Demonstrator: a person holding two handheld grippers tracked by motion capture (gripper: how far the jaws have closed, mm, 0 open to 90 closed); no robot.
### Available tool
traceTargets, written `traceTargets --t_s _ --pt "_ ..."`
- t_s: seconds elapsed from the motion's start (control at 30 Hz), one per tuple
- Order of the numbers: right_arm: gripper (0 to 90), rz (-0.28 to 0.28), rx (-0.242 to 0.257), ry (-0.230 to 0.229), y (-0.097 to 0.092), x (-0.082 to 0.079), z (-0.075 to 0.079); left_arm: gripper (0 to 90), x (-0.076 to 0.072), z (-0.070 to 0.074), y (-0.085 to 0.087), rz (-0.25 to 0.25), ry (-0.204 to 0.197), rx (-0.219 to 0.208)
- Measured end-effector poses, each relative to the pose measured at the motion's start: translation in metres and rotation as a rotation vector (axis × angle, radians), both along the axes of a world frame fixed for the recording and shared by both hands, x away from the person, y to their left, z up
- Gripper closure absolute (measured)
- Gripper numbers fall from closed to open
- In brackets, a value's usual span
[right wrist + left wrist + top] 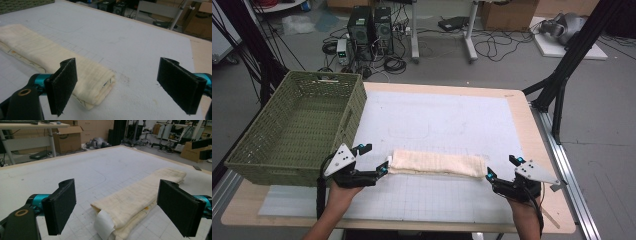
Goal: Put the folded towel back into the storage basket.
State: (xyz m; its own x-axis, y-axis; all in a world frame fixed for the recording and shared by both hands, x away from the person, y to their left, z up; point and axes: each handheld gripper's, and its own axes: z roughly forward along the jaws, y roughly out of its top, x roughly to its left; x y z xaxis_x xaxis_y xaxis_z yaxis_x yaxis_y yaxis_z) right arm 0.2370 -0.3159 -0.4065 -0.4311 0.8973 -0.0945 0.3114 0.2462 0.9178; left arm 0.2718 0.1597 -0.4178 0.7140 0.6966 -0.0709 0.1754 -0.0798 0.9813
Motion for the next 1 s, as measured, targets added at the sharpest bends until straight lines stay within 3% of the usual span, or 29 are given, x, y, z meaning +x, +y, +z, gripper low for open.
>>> traceTargets --t_s 0.73,1.0 --pt "15.1 0.006 0.000 0.002 0.000 0.001 -0.001 16.2 0.001 0.002 -0.001 -0.010 0.012 0.002" --pt "15.1 0.003 0.007 0.004 0.000 0.001 -0.001 16.2 0.003 0.011 -0.003 -0.021 0.021 0.007"
